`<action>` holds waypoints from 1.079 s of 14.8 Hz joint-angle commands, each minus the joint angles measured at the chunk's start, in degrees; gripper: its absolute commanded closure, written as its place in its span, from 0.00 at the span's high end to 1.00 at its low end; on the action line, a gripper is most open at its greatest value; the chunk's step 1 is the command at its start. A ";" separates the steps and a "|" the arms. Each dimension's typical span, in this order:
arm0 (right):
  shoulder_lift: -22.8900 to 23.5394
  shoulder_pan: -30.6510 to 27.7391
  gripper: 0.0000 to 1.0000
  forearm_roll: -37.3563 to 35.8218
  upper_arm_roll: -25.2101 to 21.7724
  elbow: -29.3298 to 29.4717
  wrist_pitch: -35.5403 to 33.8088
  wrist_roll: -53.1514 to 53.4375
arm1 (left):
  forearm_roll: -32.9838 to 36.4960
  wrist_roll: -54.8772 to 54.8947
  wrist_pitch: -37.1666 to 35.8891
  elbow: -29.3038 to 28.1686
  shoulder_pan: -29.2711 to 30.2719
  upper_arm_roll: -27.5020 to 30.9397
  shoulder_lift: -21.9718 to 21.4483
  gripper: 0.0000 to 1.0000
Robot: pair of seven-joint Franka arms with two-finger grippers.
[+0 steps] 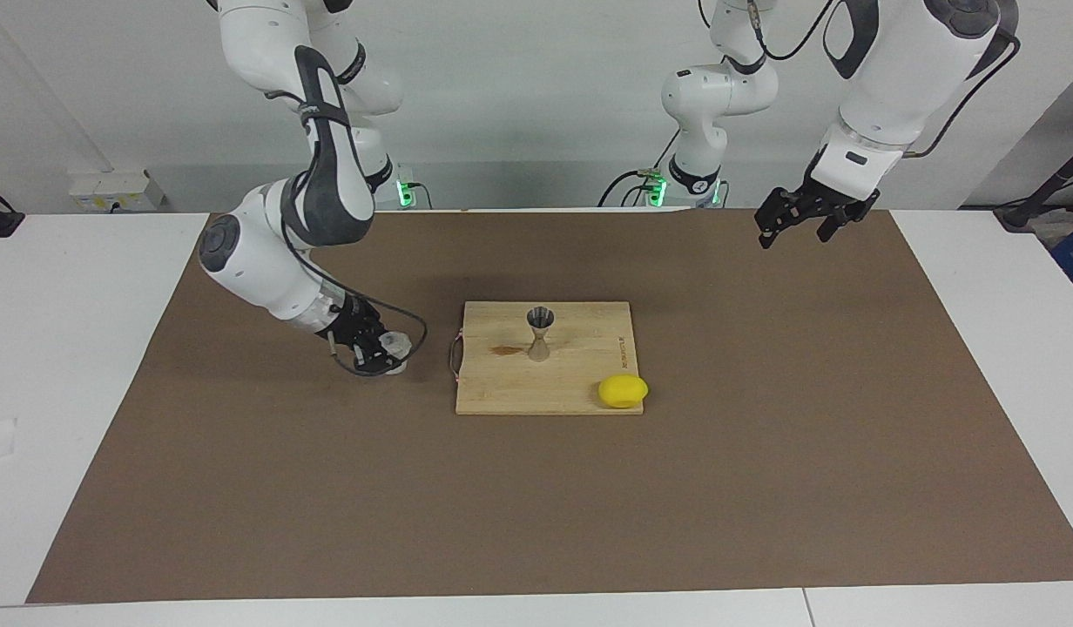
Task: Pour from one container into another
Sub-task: 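Carry the glass cup with the right gripper back beside the board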
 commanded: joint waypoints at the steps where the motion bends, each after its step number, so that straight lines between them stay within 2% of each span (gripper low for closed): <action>1: -0.86 -4.30 0.00 4.65 0.79 -3.77 0.54 -7.04 | 1.01 -0.41 -0.68 -0.71 0.27 -0.11 -1.08 1.00; 5: 0.81 -6.77 0.00 5.62 0.79 -4.65 -0.34 -11.89 | 1.10 -0.33 -0.68 -0.71 0.27 -0.11 -1.08 1.00; 8: 0.63 -7.48 0.08 5.62 0.70 -5.53 0.10 -11.89 | 1.01 -0.41 -0.68 -0.71 0.27 -0.11 -1.08 1.00; 11: 0.28 -7.92 0.35 5.45 0.44 -6.41 0.19 -11.01 | 1.01 -0.41 -0.68 -0.71 0.27 -0.11 -1.08 1.00; 12: 0.28 -8.35 0.53 5.36 0.44 -6.42 0.19 -11.01 | 1.01 -0.41 -0.68 -0.71 0.27 -0.11 -1.16 1.00; 13: 0.11 -8.36 0.76 4.93 0.44 -6.42 0.10 -10.93 | 1.01 -0.33 -0.68 -0.71 0.27 -0.11 -1.17 1.00; 14: -0.24 -8.36 0.92 4.49 0.44 -6.33 -0.16 -10.75 | 1.01 -0.33 -0.68 -0.71 0.27 -0.11 -1.08 1.00; 16: -1.82 -8.45 0.97 4.39 0.35 -6.41 -0.86 -10.40 | 1.01 -0.41 -0.68 -0.71 0.27 -0.11 -1.16 1.00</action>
